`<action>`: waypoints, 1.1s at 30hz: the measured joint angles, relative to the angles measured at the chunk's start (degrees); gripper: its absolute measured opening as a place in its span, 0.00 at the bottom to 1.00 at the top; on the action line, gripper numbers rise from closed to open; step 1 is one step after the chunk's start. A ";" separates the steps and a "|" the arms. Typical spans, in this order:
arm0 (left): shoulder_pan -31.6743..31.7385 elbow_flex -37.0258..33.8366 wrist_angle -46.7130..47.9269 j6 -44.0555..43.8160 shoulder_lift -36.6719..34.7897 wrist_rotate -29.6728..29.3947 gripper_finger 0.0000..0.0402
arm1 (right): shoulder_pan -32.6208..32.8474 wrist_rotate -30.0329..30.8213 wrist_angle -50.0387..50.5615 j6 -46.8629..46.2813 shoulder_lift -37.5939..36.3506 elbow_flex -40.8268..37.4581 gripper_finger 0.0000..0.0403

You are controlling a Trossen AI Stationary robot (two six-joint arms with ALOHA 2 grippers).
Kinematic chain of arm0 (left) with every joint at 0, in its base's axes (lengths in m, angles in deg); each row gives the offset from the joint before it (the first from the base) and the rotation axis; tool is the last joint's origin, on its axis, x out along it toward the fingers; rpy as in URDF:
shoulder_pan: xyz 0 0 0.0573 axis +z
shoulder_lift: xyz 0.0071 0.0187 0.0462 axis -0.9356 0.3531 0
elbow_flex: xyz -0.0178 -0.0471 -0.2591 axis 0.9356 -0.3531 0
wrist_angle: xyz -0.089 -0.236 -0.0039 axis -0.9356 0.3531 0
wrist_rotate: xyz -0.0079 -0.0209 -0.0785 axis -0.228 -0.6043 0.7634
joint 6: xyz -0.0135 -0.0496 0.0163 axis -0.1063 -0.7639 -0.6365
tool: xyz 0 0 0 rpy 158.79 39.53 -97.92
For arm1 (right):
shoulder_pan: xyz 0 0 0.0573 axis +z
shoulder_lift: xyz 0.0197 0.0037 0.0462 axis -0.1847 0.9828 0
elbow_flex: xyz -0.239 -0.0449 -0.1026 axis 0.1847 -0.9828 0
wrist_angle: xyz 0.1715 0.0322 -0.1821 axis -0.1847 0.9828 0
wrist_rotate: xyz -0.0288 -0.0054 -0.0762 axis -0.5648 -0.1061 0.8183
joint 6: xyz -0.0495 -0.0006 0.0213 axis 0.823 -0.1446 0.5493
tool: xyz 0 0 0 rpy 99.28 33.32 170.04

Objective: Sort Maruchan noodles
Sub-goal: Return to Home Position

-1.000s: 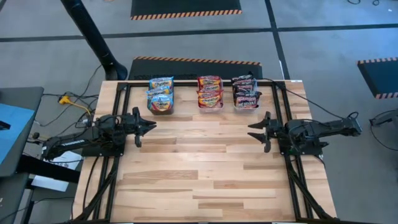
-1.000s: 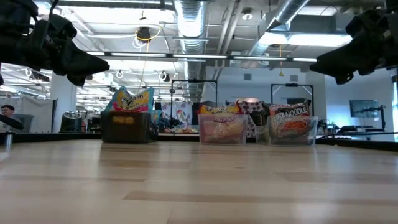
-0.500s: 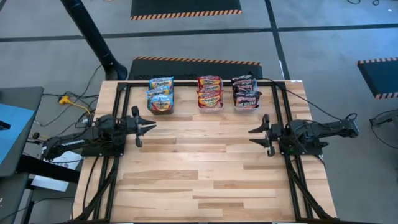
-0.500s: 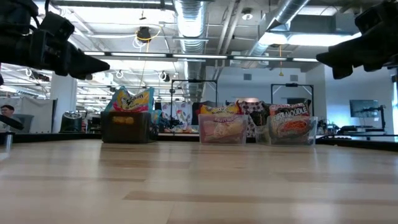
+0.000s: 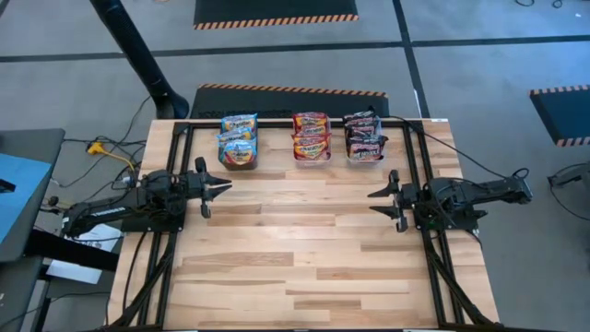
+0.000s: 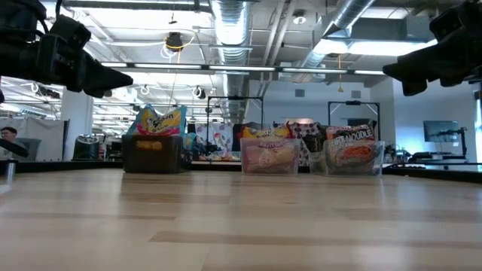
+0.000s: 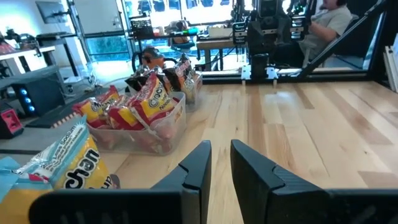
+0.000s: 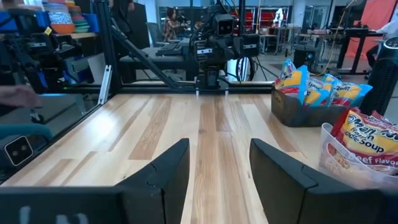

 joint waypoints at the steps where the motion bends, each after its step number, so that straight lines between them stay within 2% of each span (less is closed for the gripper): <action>1: 0.00 0.00 0.00 -0.11 0.00 0.00 0.13 | 0.00 0.00 0.00 0.00 0.00 0.00 0.47; 26: 0.01 0.00 0.00 0.39 0.00 0.08 0.13 | 0.00 0.03 0.09 -0.02 0.00 -0.07 0.47; 33: 0.00 0.33 0.31 0.45 0.00 4.86 0.13 | 0.00 0.07 0.09 -0.02 0.01 -0.07 0.47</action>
